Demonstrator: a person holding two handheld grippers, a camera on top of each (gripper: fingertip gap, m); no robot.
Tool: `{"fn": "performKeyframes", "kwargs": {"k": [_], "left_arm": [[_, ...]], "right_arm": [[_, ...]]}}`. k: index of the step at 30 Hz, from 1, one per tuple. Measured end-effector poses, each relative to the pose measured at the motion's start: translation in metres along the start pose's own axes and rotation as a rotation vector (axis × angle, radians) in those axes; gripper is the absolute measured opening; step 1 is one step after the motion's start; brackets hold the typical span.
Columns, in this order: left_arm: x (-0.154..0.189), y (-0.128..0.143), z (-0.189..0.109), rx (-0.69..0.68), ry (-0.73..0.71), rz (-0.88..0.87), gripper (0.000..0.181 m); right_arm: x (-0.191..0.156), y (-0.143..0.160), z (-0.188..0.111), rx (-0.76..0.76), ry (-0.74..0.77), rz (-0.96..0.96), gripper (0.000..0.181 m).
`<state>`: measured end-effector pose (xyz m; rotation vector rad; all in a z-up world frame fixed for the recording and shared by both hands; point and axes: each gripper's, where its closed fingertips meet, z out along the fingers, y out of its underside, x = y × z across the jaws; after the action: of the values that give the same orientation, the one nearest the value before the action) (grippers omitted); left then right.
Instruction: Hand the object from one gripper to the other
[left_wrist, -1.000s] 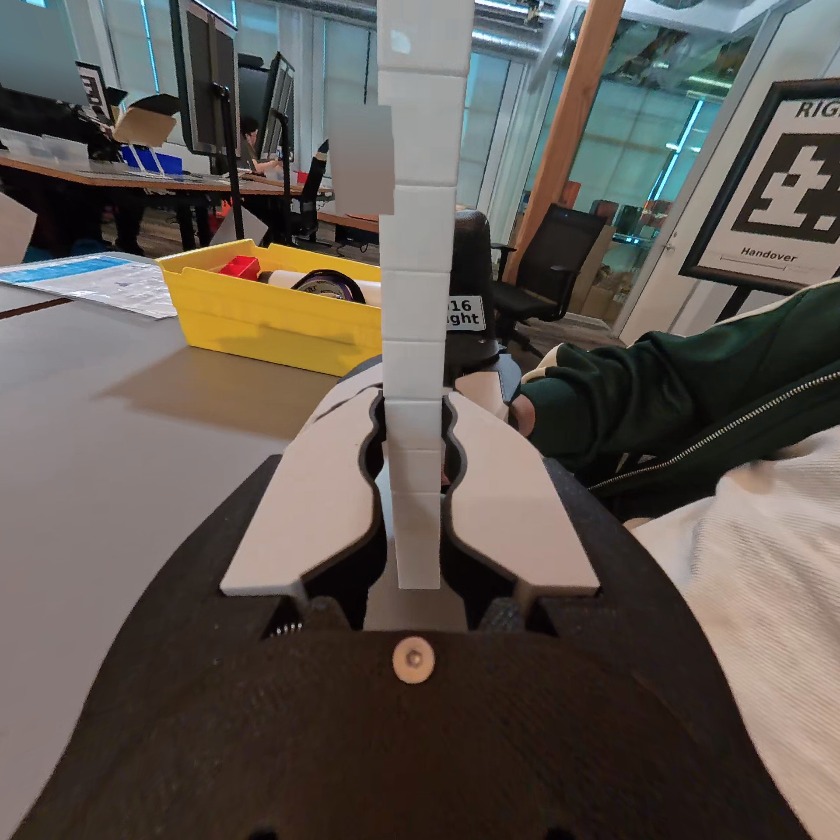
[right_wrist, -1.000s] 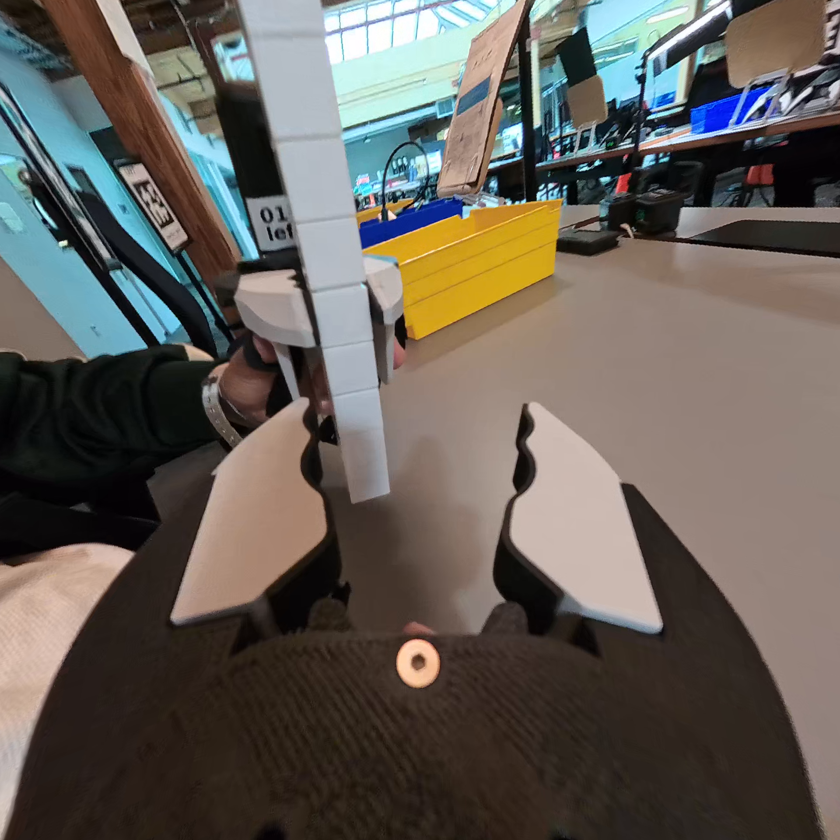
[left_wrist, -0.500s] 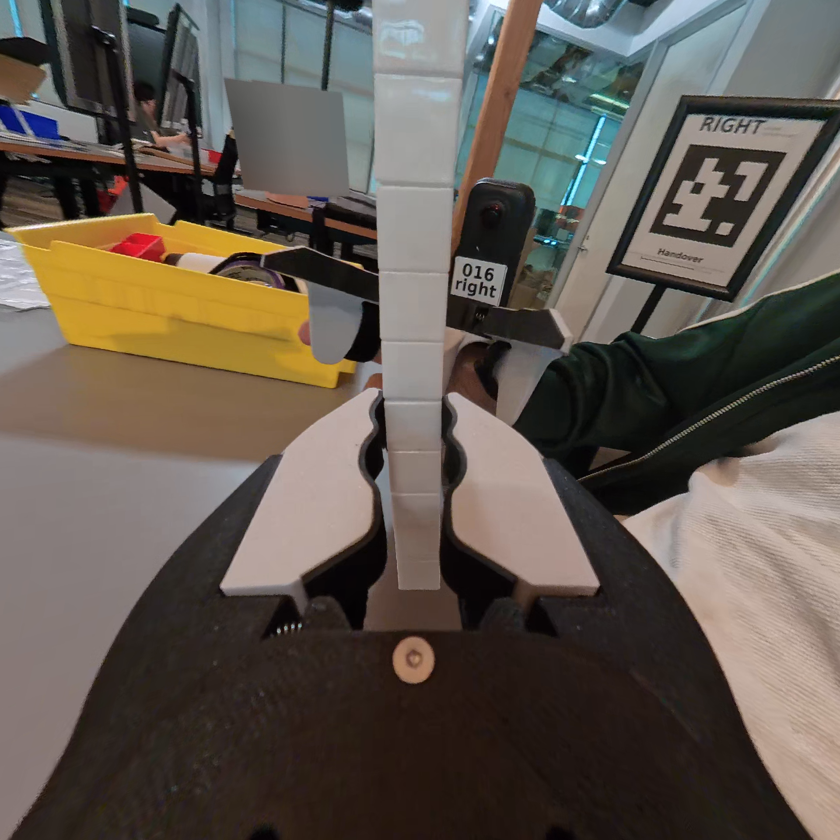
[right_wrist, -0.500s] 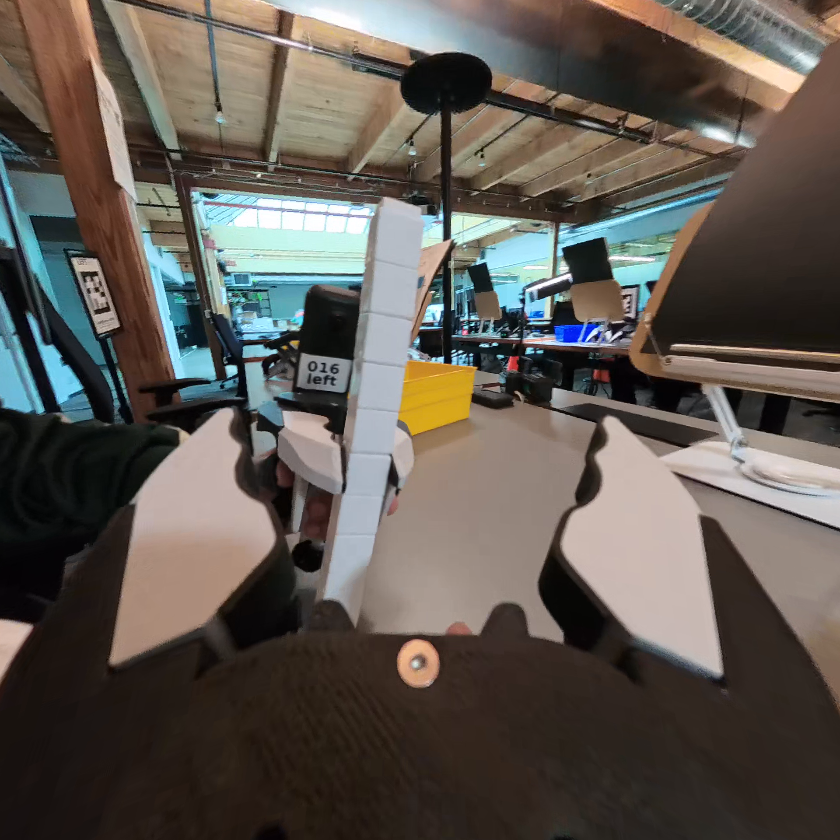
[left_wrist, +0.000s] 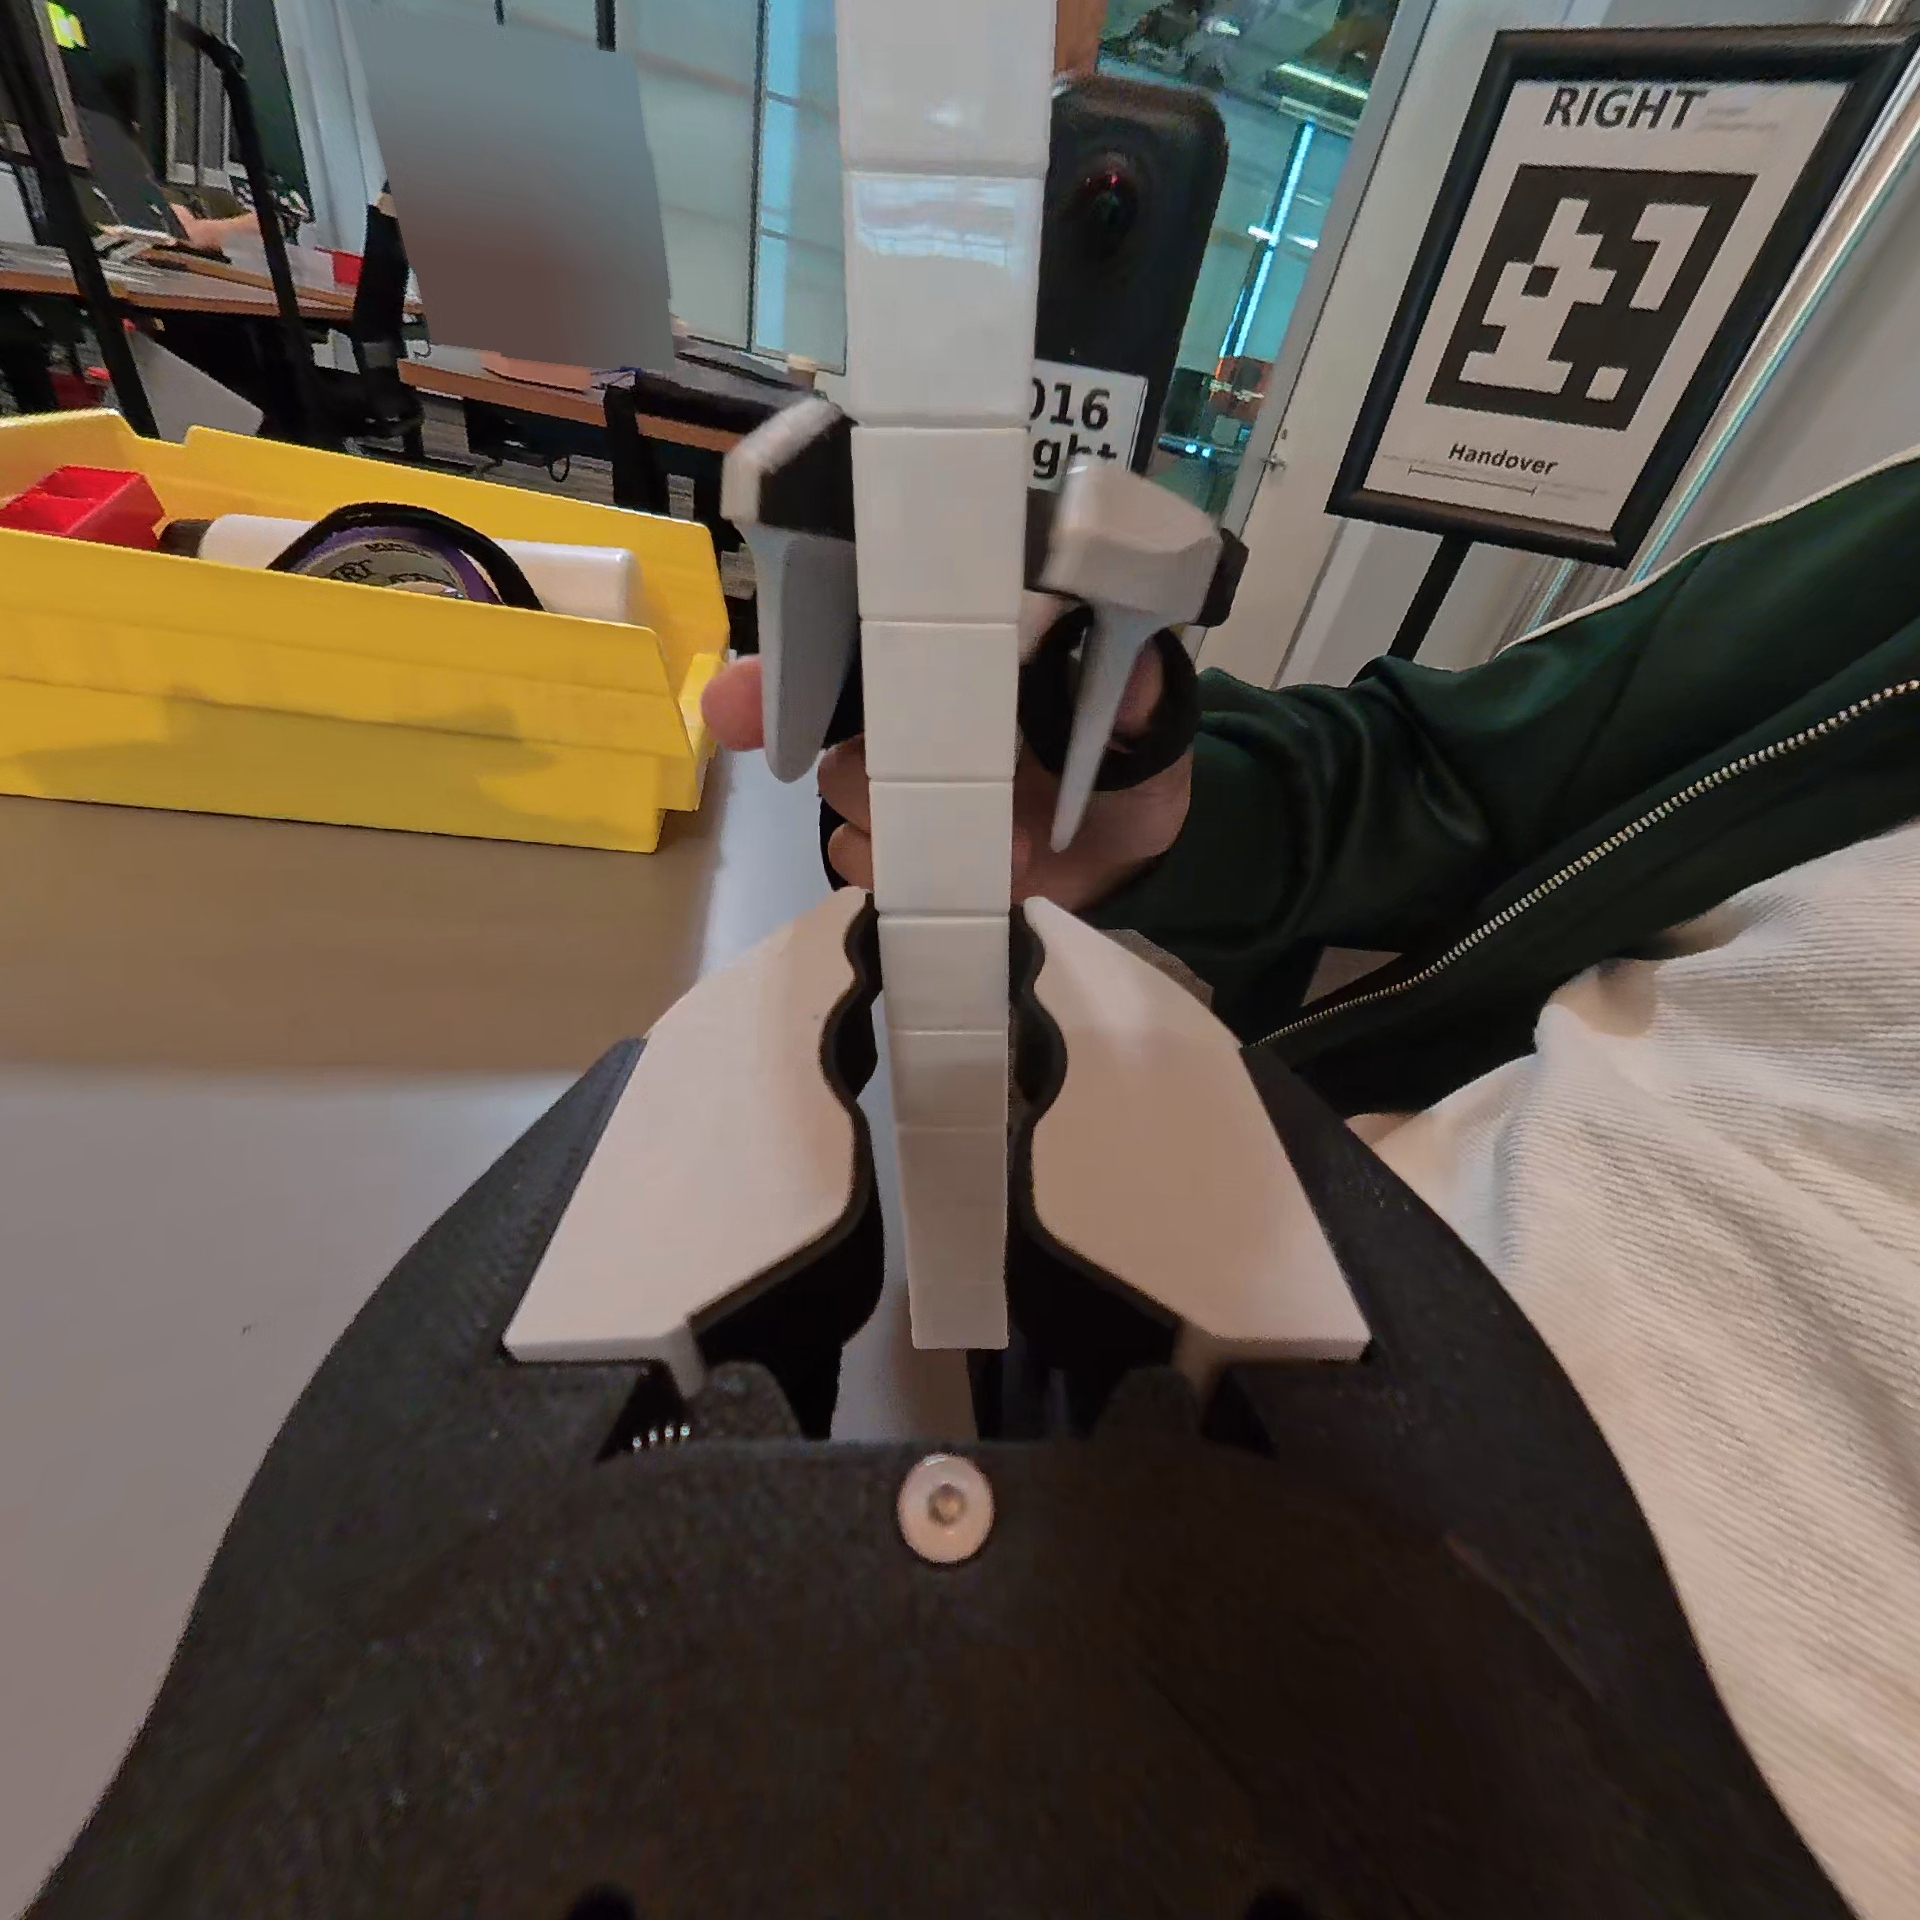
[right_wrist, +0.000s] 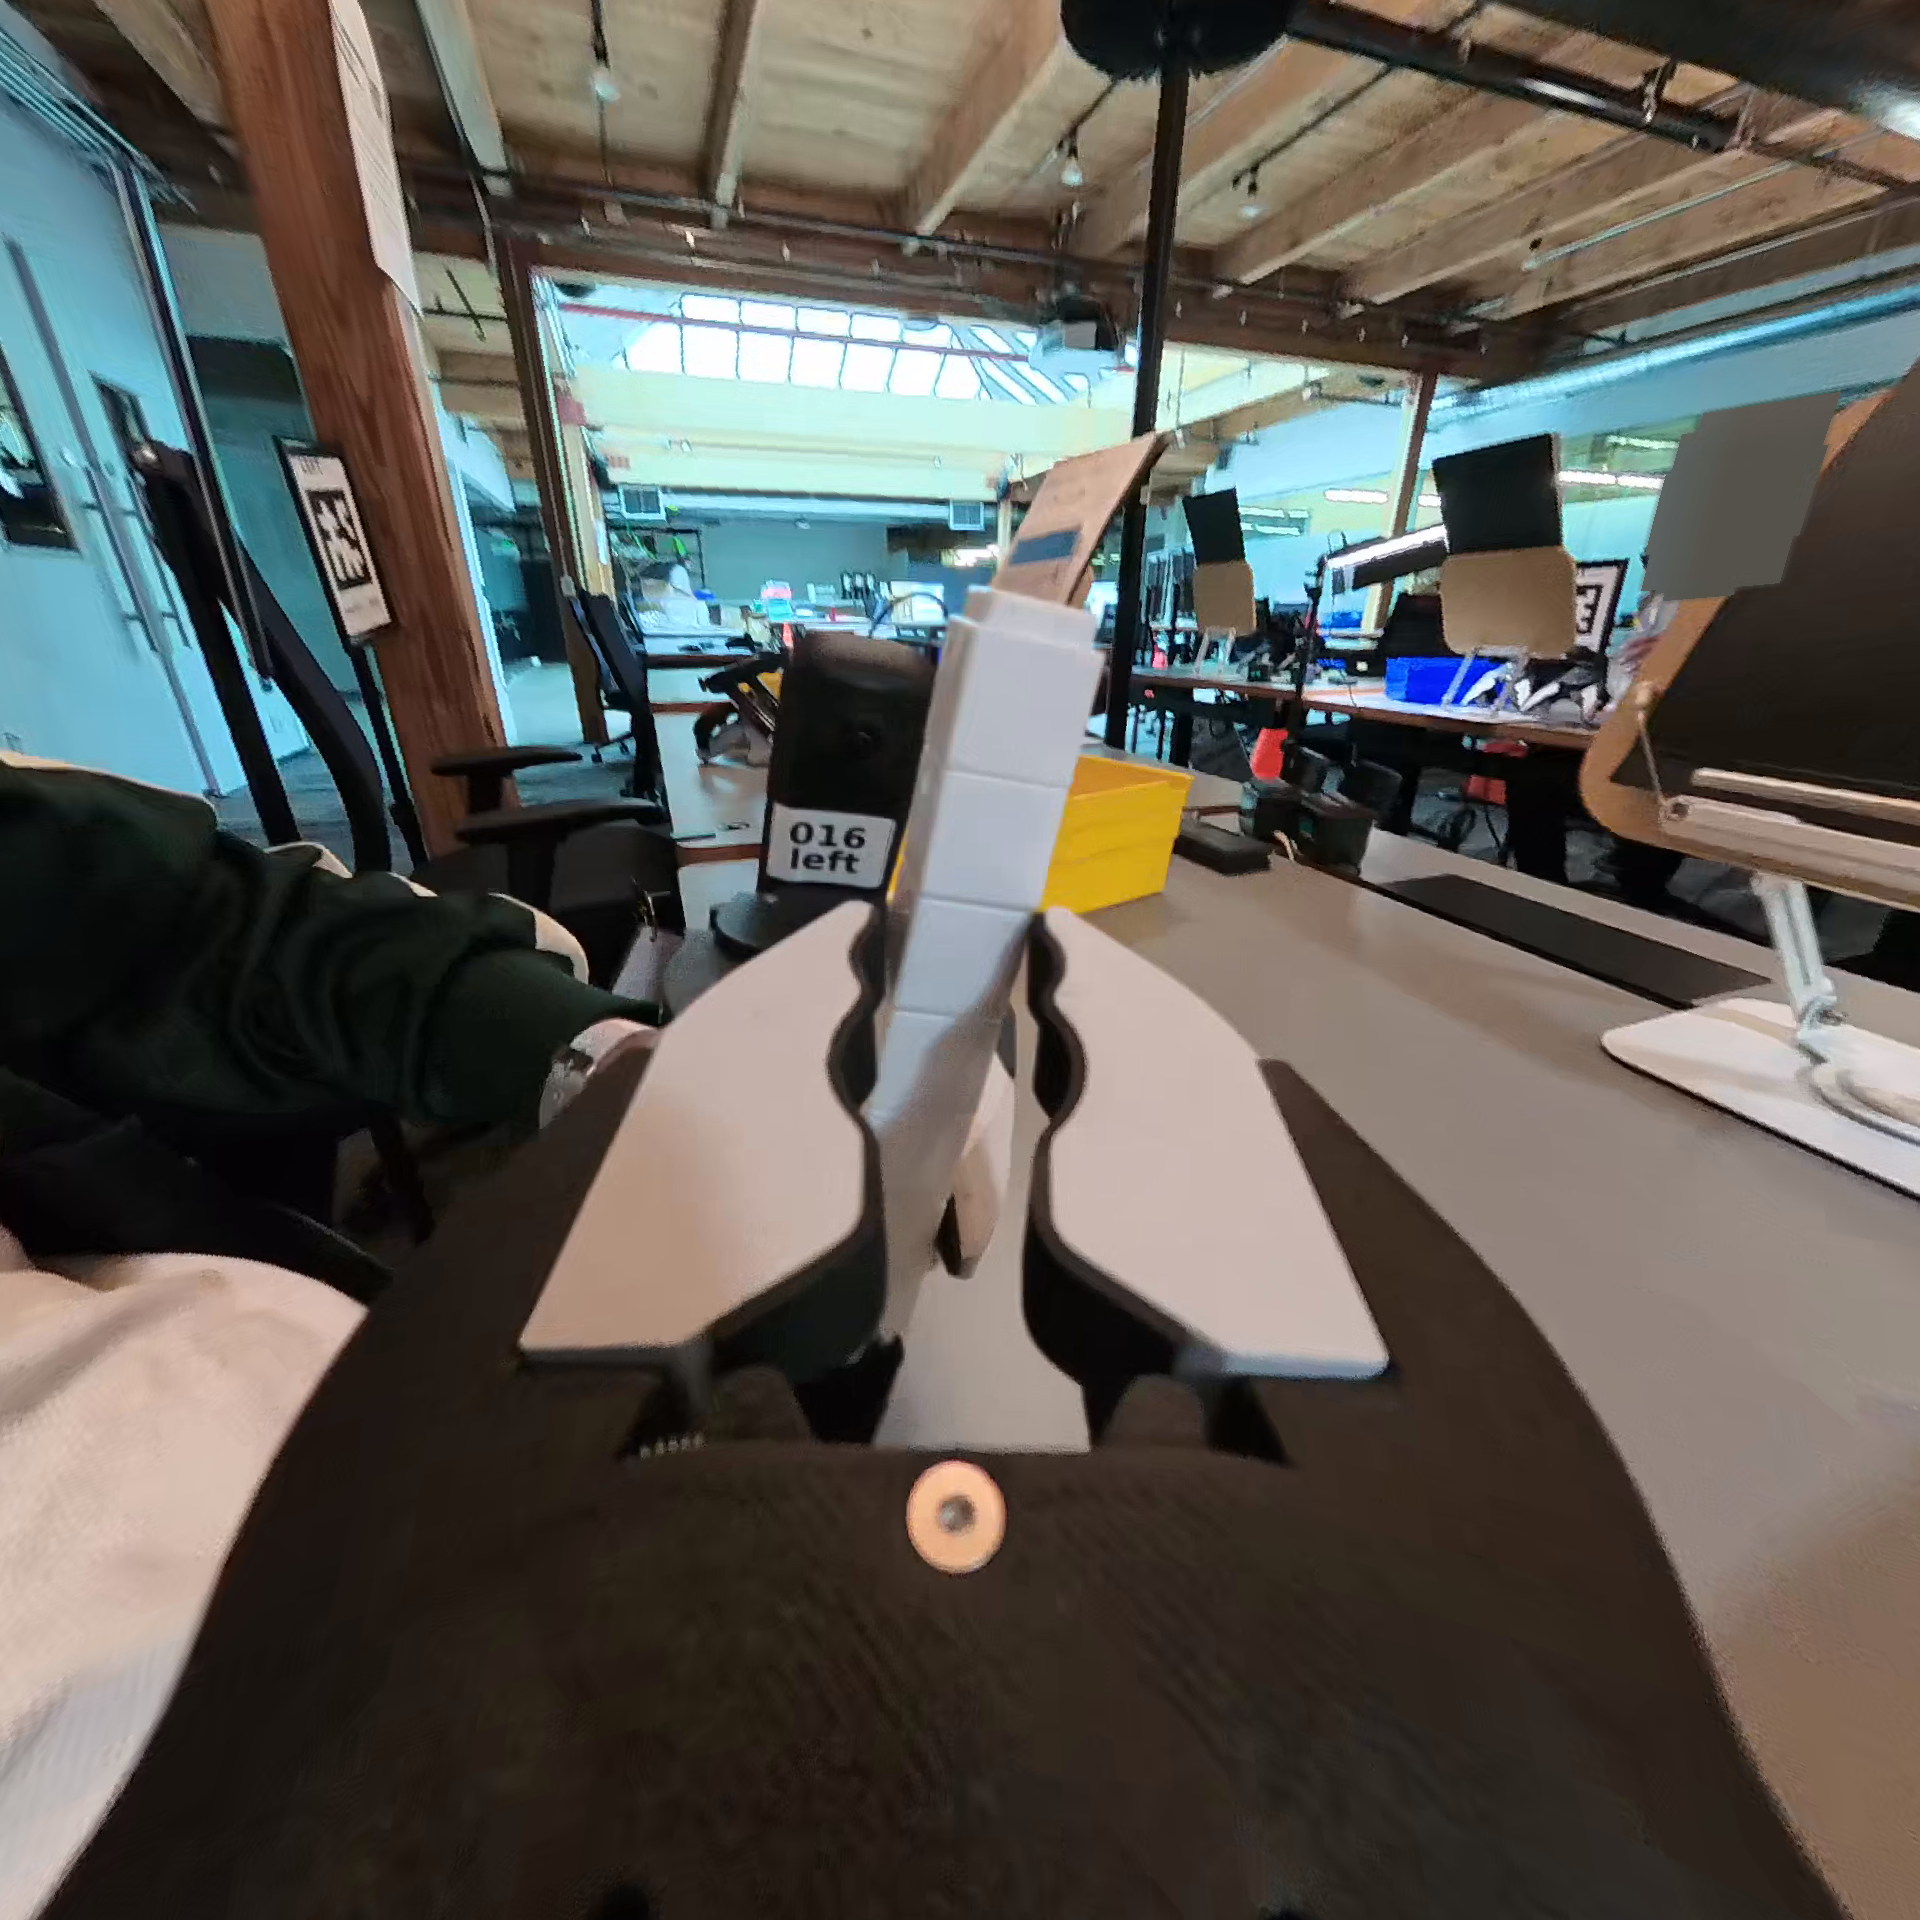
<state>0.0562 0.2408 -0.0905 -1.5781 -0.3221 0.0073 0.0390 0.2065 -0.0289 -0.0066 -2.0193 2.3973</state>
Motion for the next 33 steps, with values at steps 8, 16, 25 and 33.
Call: {"fn": "performKeyframes", "kwargs": {"k": [8,16,25,33], "left_arm": [[-0.001,-0.003,-0.001,0.020,-0.031,0.047,0.041],[0.006,-0.072,-0.029,0.244,-0.085,0.099,0.084],[0.028,-0.094,-0.034,0.185,-0.018,0.099,0.042],[0.033,-0.094,-0.034,0.183,0.014,0.087,0.021]], "right_arm": [[-0.004,-0.002,0.001,-0.017,-0.003,0.002,0.022],[-0.013,-0.001,0.005,-0.032,-0.039,0.044,0.022],[-0.039,0.001,0.017,-0.049,-0.115,0.073,0.022],[-0.031,-0.009,0.016,0.030,-0.065,0.063,0.048]]}}
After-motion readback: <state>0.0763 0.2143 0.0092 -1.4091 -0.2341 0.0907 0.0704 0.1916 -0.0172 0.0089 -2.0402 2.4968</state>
